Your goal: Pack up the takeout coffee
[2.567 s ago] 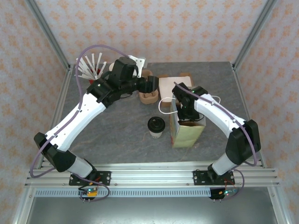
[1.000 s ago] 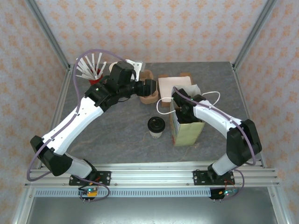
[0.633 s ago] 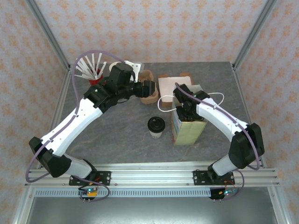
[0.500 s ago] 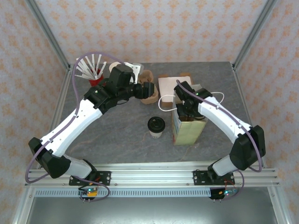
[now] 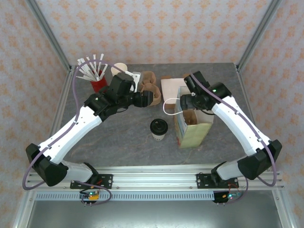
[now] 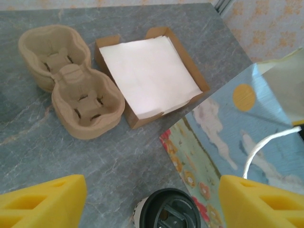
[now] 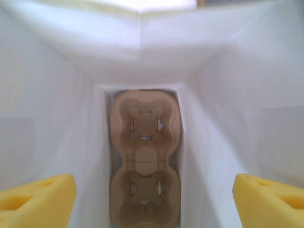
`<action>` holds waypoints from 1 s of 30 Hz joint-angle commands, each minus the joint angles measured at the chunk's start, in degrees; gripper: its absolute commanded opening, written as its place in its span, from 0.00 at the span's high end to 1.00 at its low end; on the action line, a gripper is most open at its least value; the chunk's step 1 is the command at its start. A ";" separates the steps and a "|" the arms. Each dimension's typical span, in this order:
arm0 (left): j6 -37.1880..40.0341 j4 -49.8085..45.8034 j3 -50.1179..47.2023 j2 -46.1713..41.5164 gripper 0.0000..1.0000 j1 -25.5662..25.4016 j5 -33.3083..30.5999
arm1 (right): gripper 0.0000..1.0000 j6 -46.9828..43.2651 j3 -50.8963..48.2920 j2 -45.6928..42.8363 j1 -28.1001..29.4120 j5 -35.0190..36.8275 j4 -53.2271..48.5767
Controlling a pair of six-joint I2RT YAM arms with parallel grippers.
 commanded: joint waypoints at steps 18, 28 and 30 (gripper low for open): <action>-3.10 -1.75 -18.31 -13.00 0.26 11.52 -2.61 | 0.17 -13.21 19.51 8.47 25.59 -8.28 -3.20; -4.01 -1.49 -22.55 -17.06 0.26 18.72 -0.65 | 0.13 -13.75 18.04 22.49 28.38 -10.17 -4.91; -4.01 -1.24 -22.39 -16.64 0.26 18.71 0.19 | 0.12 -14.27 17.90 24.35 28.31 -8.94 -5.16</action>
